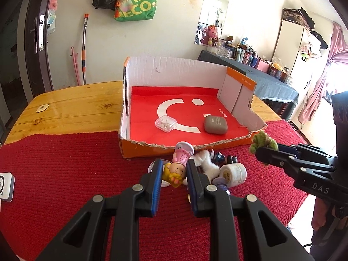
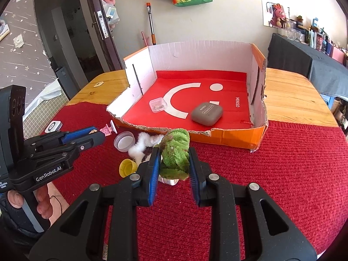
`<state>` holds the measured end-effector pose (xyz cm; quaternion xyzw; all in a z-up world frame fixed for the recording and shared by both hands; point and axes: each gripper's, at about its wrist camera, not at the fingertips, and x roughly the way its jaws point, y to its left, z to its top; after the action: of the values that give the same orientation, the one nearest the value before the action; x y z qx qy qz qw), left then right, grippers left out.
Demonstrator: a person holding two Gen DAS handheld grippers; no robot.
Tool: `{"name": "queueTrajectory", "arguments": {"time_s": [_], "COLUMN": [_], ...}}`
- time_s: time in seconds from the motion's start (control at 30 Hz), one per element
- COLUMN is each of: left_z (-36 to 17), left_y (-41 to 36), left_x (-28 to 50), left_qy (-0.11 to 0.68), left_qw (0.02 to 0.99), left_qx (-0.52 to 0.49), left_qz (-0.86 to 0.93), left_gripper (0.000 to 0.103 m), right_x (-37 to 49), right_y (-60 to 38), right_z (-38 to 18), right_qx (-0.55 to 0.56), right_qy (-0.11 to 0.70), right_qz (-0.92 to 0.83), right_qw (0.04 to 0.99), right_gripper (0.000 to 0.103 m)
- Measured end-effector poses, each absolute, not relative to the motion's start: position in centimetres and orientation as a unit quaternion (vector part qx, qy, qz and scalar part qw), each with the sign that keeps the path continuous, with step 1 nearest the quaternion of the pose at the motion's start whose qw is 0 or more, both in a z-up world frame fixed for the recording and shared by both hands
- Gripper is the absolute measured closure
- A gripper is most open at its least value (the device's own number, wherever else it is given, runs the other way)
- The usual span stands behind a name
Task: Organize objects
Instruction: 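Carry the doll and green plush over the box wall onto the red sheet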
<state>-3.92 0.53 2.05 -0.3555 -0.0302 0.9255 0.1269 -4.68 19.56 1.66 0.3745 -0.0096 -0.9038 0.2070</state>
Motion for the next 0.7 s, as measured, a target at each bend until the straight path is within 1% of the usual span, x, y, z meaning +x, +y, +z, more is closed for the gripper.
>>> {"name": "queueTrajectory", "arguments": {"time_s": [0.7], "left_z": [3.7], "left_y": [1.6], "left_x": [-9.2], "left_qy": [-0.021], "left_qw": [0.134], "left_qx": [-0.364], "left_qz": [0.921], "left_gripper": [0.080], "right_x": [-9.5], "right_y": [19.4], "right_z": [2.9], "right_qx": [0.394], "right_qy": [-0.015], "right_qz": [-0.891], "right_qw": [0.224], "right_gripper": [0.079]}}
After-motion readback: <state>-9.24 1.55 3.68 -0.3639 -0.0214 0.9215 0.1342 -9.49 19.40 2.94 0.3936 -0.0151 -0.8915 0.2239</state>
